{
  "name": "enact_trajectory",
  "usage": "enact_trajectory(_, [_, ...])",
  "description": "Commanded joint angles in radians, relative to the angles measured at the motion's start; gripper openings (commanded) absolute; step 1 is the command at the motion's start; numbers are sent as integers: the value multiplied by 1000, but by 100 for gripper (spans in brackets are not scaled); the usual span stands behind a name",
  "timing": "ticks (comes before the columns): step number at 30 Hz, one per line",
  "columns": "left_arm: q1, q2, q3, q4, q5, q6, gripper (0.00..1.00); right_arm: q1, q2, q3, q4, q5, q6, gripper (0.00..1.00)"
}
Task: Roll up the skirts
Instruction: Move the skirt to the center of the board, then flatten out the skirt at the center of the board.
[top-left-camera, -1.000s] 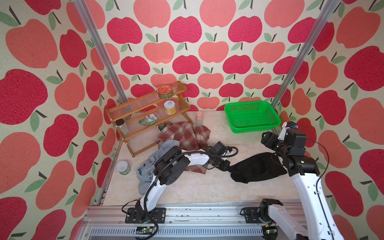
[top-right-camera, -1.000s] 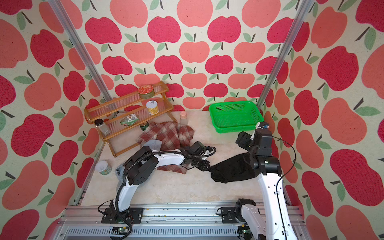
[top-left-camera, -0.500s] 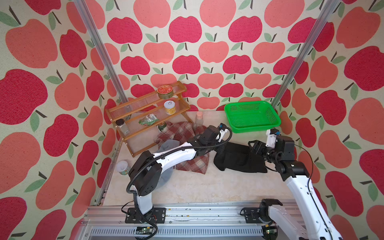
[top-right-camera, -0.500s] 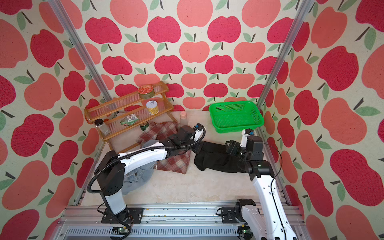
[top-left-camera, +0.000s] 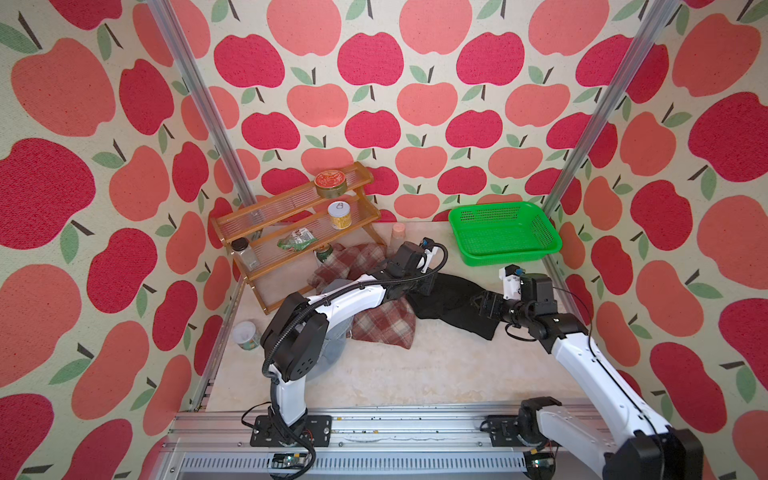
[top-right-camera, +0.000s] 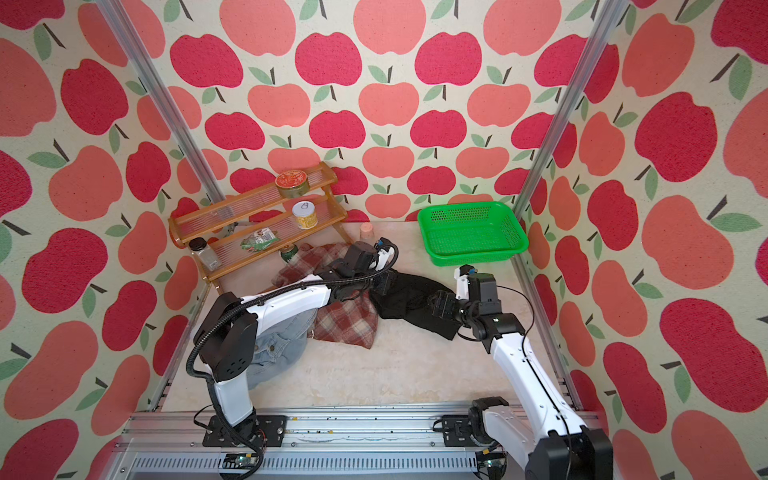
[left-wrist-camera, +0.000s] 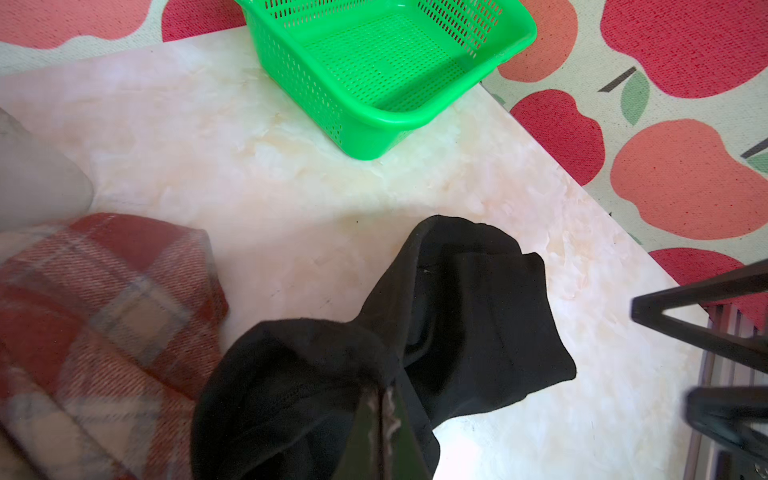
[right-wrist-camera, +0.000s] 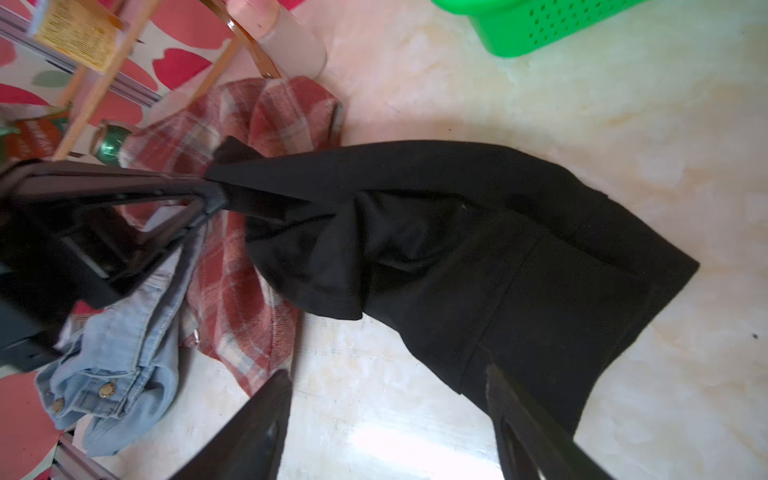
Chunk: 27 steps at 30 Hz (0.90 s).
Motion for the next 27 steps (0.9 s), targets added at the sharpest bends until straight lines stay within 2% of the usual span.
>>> enact_trajectory(1, [47,-12,-15,-15,20,-21,0,24,79,31,80,-48,25,74])
enact_trajectory(8, [97,-12,-38,-1,44,-43,0,138,273,96,219,-111,136,66])
enact_trajectory(16, [112,-11,-26,-11,53,-34,0,259,506,213,172,-19,113,67])
enact_trajectory(23, [121,-6,-33,-5,60,-35,0,301,574,245,109,81,103,67])
enact_trajectory(27, [126,5,-34,2,64,-37,0,306,591,234,139,81,115,62])
